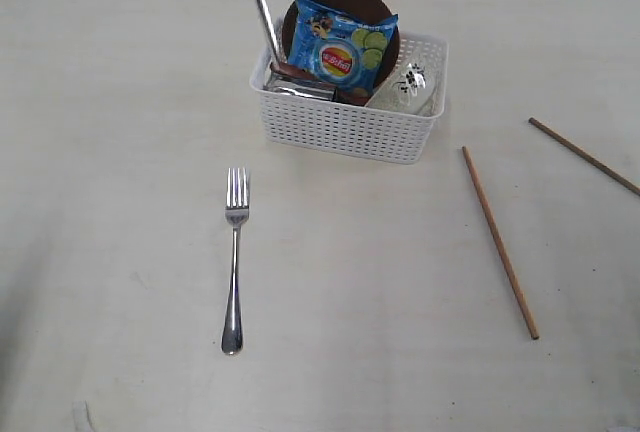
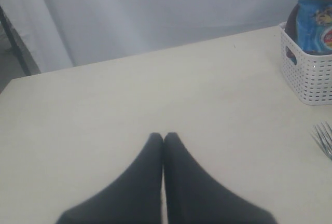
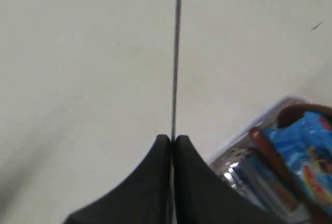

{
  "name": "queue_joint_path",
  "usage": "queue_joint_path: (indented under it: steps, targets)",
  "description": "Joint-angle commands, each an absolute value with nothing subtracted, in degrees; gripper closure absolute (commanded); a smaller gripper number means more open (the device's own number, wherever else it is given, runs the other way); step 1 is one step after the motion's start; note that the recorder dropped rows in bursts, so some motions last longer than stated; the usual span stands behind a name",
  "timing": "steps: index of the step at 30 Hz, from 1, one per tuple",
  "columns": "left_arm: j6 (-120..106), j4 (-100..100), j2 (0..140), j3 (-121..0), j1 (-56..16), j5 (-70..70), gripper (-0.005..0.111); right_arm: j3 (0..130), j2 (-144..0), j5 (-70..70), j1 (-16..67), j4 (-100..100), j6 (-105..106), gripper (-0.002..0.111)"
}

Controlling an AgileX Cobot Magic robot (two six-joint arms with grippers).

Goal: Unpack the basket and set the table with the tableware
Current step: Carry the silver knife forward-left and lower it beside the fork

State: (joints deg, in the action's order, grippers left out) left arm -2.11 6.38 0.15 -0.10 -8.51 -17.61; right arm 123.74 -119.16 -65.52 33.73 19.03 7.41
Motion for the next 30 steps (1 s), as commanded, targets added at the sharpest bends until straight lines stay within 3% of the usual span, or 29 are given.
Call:
queue_joint_path:
  steps: [1, 12, 22, 30]
  targets:
    - [-1.92, 5.82, 0.0, 0.0, -8.2, -17.15, 0.107, 123.81, -118.59, -69.53, 35.72, 22.49, 2.32, 0.109]
    - [-1.92, 5.82, 0.0, 0.0, -8.2, -17.15, 0.107, 121.78, -118.37, -68.36, 45.05, 20.88, -12.66, 0.109]
    - [-1.92, 5.82, 0.0, 0.0, -8.2, -17.15, 0.107, 104.24, -118.37, -59.21, 51.86, 20.87, -21.11, 0.109]
    - [-1.92, 5.82, 0.0, 0.0, -8.2, -17.15, 0.107, 90.25, -118.37, -51.14, 52.38, 22.18, -23.7, 0.109]
